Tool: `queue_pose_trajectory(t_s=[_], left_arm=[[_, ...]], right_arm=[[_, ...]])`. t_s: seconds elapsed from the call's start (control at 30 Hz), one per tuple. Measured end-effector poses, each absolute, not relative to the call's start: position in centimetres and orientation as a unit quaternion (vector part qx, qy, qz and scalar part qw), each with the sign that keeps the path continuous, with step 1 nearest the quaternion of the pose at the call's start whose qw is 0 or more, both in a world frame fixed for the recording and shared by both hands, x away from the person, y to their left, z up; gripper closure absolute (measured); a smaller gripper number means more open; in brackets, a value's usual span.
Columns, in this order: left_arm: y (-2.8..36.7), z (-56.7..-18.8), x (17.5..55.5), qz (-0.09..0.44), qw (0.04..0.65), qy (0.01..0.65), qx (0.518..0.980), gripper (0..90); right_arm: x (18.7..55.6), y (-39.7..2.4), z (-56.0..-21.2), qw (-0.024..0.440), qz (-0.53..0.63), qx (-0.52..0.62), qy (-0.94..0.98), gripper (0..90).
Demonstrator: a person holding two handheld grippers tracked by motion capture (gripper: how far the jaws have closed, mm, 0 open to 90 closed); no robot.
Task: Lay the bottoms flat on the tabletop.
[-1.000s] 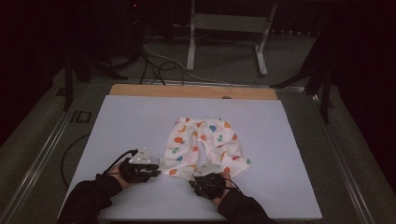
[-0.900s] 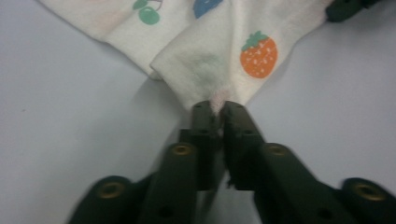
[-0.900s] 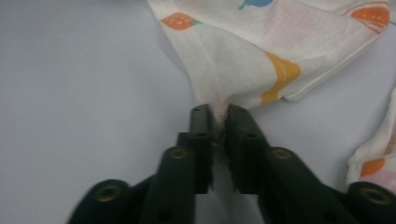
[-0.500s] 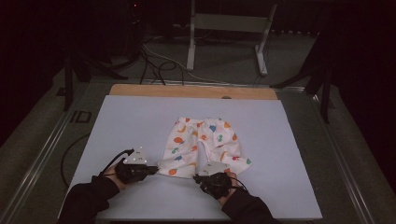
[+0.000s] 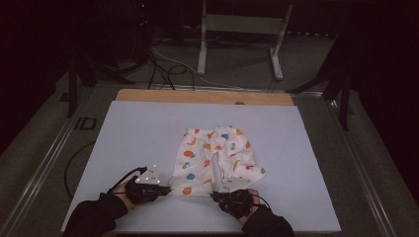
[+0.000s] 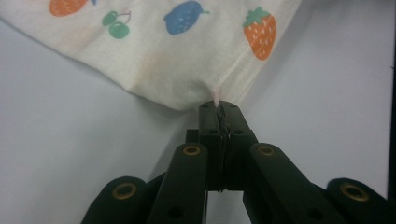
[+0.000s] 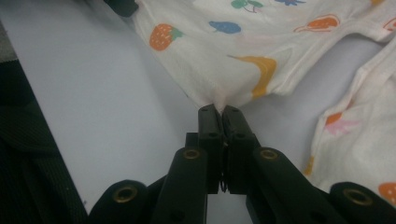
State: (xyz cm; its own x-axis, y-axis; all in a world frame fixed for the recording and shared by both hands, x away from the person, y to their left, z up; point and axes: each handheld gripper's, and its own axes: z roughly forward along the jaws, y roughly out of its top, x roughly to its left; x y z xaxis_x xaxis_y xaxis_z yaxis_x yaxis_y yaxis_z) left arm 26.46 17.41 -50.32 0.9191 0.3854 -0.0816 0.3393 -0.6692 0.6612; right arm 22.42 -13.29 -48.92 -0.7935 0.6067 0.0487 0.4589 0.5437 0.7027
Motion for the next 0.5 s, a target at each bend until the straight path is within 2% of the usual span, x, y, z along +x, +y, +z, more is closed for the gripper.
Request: queue_pose_trajectory(t_s=[0.13, 0.23, 0.3, 0.37, 0.43, 0.5], left_arm=[[17.4, -50.4, 26.3, 0.011, 0.352, 0.183, 0.918, 86.4], [17.7, -50.3, 26.1, -0.002, 0.357, 0.172, 0.918, 79.9], [17.9, -50.3, 26.0, 0.005, 0.368, 0.175, 0.913, 67.6], [18.0, -50.2, 25.9, 0.031, 0.370, 0.186, 0.910, 41.8], [18.1, -50.0, 26.1, 0.031, 0.374, 0.199, 0.905, 28.0], [18.1, -49.9, 26.1, 0.026, 0.383, 0.196, 0.902, 14.1]], right_arm=[[22.4, -14.0, -48.9, 0.093, 0.376, 0.315, 0.867, 84.9], [22.5, -14.6, -48.4, 0.098, 0.398, 0.320, 0.854, 74.8], [22.9, -15.2, -47.9, 0.101, 0.417, 0.322, 0.844, 57.4], [23.2, -15.8, -47.5, 0.116, 0.432, 0.328, 0.832, 42.2], [23.6, -16.4, -47.3, 0.122, 0.443, 0.327, 0.826, 23.5], [23.9, -17.1, -47.2, 0.133, 0.450, 0.328, 0.820, 17.4]])
